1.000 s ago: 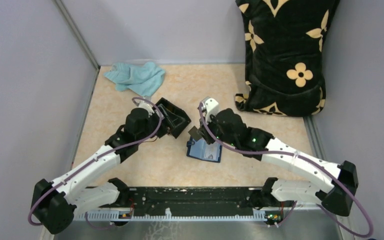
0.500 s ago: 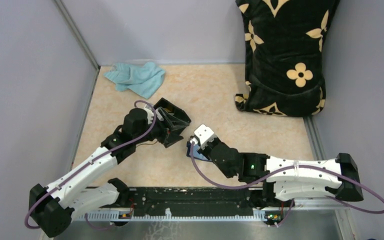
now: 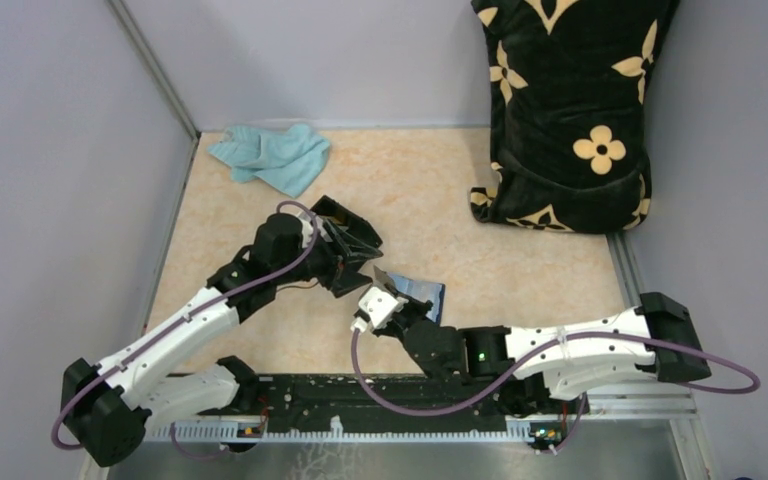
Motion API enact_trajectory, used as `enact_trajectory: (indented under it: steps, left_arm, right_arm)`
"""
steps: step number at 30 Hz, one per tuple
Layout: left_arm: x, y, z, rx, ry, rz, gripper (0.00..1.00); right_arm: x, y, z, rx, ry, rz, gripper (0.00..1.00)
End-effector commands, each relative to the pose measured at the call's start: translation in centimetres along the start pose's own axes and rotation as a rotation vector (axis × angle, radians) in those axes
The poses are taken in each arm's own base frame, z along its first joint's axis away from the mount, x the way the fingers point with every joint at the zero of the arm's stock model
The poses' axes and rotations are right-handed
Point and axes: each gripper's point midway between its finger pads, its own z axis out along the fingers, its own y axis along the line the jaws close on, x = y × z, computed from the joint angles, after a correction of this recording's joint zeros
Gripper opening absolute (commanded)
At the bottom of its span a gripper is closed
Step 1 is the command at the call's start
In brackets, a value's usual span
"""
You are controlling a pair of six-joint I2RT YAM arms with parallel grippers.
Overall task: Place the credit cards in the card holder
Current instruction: Pick up the credit card from the storage box.
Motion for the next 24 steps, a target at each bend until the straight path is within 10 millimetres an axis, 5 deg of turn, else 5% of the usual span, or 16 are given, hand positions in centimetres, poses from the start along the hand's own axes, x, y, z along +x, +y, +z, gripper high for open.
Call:
enact_trajectory:
  steps: [1,8,14,18,24]
  left_arm:
    - [0.9,-1.4,0.0,0.02,0.039,0.006,0.71]
    - [1.7,-1.2,0.0,0.034,0.074,0.017,0.43]
    - [2.0,-0.9,0.0,0.067,0.088,0.009,0.02]
    - [2.1,-1.2,0.3,0.095,0.097,0.021,0.0]
    - [0.9,-1.6,0.5,0.179,0.028,0.06,0.0]
  right_arm:
    - [-2.7,0.1,-0.1,0.031,-0.068,0.005,0.0]
    - [-3.2,0.4,0.1,0.039,-0.081,-0.053,0.0]
    - [-2.8,0.8,0.1,0.04,-0.07,-0.09,0.0]
    - [-2.1,0.6,0.0,0.058,-0.037,-0.082,0.0]
    - [0.2,0.4,-0.6,0.091,0.071,0.024,0.38]
